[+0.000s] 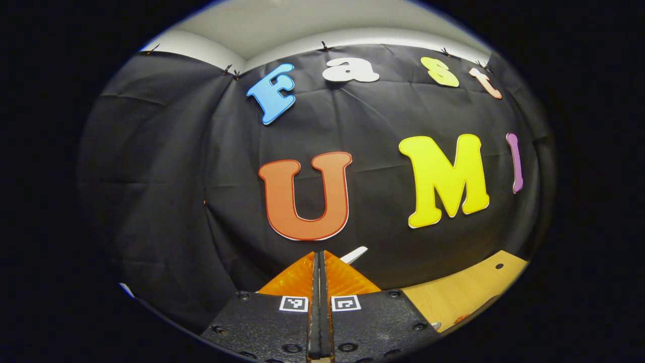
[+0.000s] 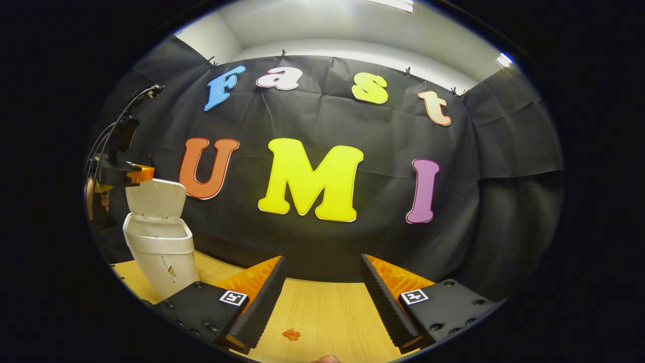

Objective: Press the lid of the desktop garbage bin to open it, pick up the crumpled paper on the desktop and throw it into the bin, then pick up the pop can on the desktop and drop it into the bin, and finally close the garbage bin lid.

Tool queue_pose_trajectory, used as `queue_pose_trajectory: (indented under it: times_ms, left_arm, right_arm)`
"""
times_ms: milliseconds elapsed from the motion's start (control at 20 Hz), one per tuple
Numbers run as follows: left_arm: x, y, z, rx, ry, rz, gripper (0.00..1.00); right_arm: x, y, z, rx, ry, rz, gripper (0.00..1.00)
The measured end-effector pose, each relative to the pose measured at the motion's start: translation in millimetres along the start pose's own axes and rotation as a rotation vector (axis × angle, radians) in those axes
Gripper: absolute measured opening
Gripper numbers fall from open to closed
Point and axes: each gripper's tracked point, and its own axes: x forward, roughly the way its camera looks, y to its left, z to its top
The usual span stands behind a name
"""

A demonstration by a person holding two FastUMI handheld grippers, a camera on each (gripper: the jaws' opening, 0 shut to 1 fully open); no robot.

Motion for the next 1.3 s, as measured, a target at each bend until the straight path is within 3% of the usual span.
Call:
queue_pose_trajectory:
  times_ms: [300,450,550,600,650,700,750,850,950,1100,1300]
  left_arm:
    - [-26.1,-15.5,4.2,-0.079,-0.010,-0.034,0.03]
    - [-35.7,-17.2,2.7,-0.069,-0.007,-0.031,0.06]
    - [-40.4,-22.9,4.9,-0.079,-0.008,-0.054,0.17]
    - [-43.4,-26.6,4.6,-0.090,-0.003,-0.069,0.30]
    - [-46.3,-28.7,2.4,-0.099,0.004,-0.079,0.29]
    - [-49.1,-29.7,2.9,-0.109,0.006,-0.085,0.49]
    - [-51.5,-31.3,2.9,-0.119,0.005,-0.094,0.40]
    - [-56.3,-30.7,3.1,-0.125,-0.002,-0.094,0.73]
    - [-60.9,-28.9,2.9,-0.111,-0.007,-0.090,0.93]
    - [-69.3,-24.0,8.0,-0.098,-0.026,-0.083,1.00]
    - [-80.2,-26.7,11.0,-0.087,-0.038,-0.097,0.97]
  right_arm:
    - [-0.2,0.5,-7.2,-0.005,0.019,-0.003,0.94]
    - [2.0,1.4,-14.9,-0.010,0.039,-0.007,0.94]
    - [4.3,2.5,-18.0,-0.010,0.052,-0.008,0.94]
    - [6.9,3.8,-22.1,-0.013,0.064,-0.009,0.94]
    - [10.0,5.0,-27.8,-0.015,0.083,-0.008,0.94]
    - [14.2,8.6,-34.8,-0.016,0.108,0.001,0.94]
    - [19.4,13.0,-44.4,-0.016,0.140,0.013,0.94]
    - [30.8,21.9,-65.3,-0.012,0.205,0.039,0.94]
    - [43.7,28.3,-85.3,-0.021,0.262,0.051,0.94]
    - [61.5,35.0,-118.9,-0.044,0.349,0.058,0.94]
    - [77.2,44.7,-169.9,-0.051,0.513,0.074,0.94]
